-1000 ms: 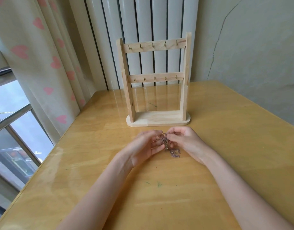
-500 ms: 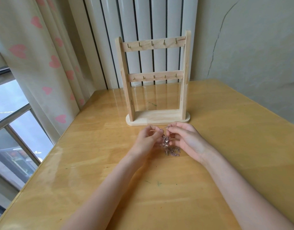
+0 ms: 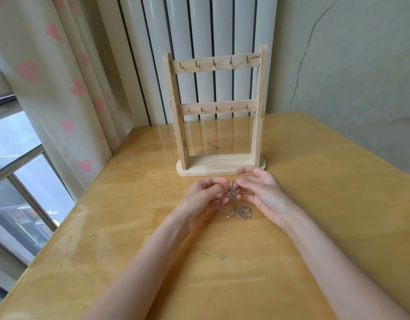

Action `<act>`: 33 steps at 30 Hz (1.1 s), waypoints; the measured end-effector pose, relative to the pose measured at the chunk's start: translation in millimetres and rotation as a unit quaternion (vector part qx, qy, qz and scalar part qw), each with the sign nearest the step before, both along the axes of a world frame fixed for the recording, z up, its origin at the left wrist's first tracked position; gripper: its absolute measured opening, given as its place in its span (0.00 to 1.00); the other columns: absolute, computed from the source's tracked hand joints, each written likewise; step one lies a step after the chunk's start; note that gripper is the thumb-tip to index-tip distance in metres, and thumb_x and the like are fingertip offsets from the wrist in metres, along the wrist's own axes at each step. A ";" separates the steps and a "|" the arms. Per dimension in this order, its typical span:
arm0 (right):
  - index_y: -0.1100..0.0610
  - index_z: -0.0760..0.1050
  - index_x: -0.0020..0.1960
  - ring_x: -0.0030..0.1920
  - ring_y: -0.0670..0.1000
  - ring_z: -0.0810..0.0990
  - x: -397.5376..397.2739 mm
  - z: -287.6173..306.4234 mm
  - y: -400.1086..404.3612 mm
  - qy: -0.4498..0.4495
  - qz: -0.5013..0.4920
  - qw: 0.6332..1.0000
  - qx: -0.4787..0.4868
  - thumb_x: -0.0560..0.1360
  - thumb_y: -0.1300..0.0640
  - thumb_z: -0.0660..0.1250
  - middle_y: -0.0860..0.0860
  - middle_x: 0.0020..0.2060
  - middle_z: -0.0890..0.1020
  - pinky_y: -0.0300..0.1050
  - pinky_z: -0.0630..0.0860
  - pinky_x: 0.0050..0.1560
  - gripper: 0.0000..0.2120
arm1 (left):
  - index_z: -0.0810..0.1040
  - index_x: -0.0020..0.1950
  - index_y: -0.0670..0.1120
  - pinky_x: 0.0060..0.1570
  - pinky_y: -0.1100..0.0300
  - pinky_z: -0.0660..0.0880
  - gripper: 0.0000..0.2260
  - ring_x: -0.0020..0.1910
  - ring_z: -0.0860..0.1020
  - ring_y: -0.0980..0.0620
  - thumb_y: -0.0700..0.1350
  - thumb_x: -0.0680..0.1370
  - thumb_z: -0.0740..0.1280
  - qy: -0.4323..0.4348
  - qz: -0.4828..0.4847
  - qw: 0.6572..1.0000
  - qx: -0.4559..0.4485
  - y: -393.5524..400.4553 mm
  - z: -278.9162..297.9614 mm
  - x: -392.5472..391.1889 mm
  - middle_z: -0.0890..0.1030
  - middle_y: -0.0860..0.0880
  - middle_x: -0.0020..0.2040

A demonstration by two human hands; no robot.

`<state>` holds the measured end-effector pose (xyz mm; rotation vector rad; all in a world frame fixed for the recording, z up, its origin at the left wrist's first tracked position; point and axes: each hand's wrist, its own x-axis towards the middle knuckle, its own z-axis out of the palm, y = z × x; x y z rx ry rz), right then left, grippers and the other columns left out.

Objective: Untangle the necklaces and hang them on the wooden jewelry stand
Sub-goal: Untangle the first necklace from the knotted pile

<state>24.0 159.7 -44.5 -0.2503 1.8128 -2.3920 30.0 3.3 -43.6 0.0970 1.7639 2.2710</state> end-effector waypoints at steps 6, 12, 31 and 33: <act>0.59 0.72 0.52 0.37 0.50 0.77 0.1 3.9 3.2 -0.001 0.016 0.997 -0.078 0.74 0.69 0.62 0.55 0.34 0.79 0.39 0.73 0.36 0.10 | 0.77 0.46 0.42 0.38 0.67 0.78 0.06 0.32 0.77 0.55 0.34 0.77 0.62 0.001 -0.006 1.000 -0.007 1.5 -2.3 0.0 0.76 0.44 0.38; 0.60 0.71 0.55 0.33 0.48 0.74 1.0 7.8 3.8 -0.004 0.050 0.994 -0.096 0.74 0.70 0.61 0.54 0.32 0.77 0.37 0.67 0.29 0.12 | 0.79 0.49 0.39 0.38 0.70 0.76 0.05 0.32 0.77 0.60 0.35 0.77 0.63 0.024 -0.035 0.998 -0.038 5.5 -3.7 1.2 0.78 0.44 0.42; 0.55 0.74 0.48 0.35 0.42 0.75 3.1 9.5 5.8 0.127 -0.028 0.978 0.164 0.74 0.63 0.66 0.46 0.28 0.77 0.31 0.69 0.43 0.05 | 0.75 0.44 0.41 0.38 0.67 0.77 0.03 0.32 0.78 0.56 0.39 0.77 0.64 0.011 -0.006 1.000 0.018 -1.7 0.9 -0.7 0.80 0.46 0.38; 0.56 0.73 0.44 0.31 0.40 0.74 3.8 9.5 1.3 0.159 -0.048 0.961 0.222 0.75 0.65 0.65 0.46 0.27 0.77 0.29 0.69 0.40 0.05 | 0.75 0.43 0.43 0.39 0.65 0.77 0.04 0.32 0.77 0.56 0.39 0.77 0.64 0.013 0.001 1.000 0.014 -3.0 0.6 -1.5 0.81 0.46 0.36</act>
